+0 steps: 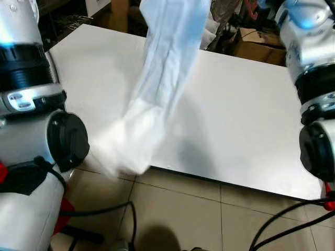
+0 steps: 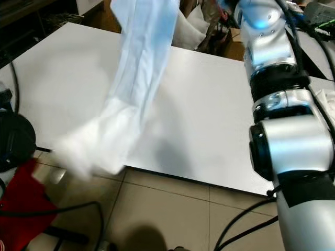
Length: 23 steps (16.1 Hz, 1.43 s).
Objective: Hang hanger
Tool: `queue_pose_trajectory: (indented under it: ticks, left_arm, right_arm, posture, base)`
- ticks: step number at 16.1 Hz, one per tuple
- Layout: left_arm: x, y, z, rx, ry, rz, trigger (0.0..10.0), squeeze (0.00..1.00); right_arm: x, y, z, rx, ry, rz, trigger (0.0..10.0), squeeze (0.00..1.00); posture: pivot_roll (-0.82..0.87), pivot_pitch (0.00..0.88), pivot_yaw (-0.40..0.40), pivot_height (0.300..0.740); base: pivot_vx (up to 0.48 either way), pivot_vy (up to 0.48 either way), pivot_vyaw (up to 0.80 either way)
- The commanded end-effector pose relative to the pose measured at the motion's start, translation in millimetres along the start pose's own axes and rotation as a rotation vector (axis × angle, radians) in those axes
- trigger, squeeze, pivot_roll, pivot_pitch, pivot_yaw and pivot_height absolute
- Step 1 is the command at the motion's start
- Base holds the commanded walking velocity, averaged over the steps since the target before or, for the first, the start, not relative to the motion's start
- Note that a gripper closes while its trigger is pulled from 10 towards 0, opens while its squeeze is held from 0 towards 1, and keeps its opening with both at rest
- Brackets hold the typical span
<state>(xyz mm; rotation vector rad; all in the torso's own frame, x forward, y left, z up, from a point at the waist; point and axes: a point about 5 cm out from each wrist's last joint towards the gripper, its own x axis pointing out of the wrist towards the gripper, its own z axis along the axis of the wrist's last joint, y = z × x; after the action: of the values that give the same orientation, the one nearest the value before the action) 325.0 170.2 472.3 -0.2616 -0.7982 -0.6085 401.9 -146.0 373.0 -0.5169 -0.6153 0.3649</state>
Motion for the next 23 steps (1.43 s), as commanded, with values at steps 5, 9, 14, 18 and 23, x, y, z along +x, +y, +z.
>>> queue_pose_trajectory:
  ticks: [5, 9, 14, 18, 23]
  left_arm:
    - [-39.2, -15.8, -105.0, 0.082, 0.39, 0.03, 10.0, 0.0]
    - [-68.9, -11.8, -151.4, 0.145, 0.59, 0.093, 10.0, 0.0]
    - [-104.4, 15.0, -196.2, 0.394, 0.78, 0.228, 10.0, 0.0]
    - [-131.9, 47.7, -204.2, 0.548, 0.851, 0.347, 10.0, 0.0]
    - [-176.8, 50.8, -213.9, 0.437, 1.016, 0.122, 10.0, 0.29]
  right_arm:
    - [-54.8, 60.1, -88.4, -0.035, 0.267, 0.269, 10.0, 0.0]
    - [-95.7, 87.9, -112.7, 0.03, 0.313, 0.549, 10.0, 0.0]
    - [-148.5, 99.8, -117.3, 0.073, 0.33, 0.876, 10.0, 0.0]
    - [-174.7, 80.0, -106.2, 0.075, 0.36, 0.924, 10.0, 0.0]
    - [-214.5, 47.9, -80.0, 0.06, 0.447, 0.91, 10.0, 0.0]
  posture:
    - [-0.06, 0.006, -0.079, 0.74]
    - [-0.06, 0.012, -0.054, 0.74]
    - [-0.08, 0.008, -0.037, 0.74]
    - [-0.09, 0.003, -0.027, 0.74]
    - [-0.09, 0.0, -0.012, 0.74]
  base:
    - [0.0, 0.0, 0.0]
    - [0.0, 0.0, 0.0]
    - [0.0, 0.0, 0.0]
    - [0.0, 0.0, 0.0]
    - [0.0, 0.0, 0.0]
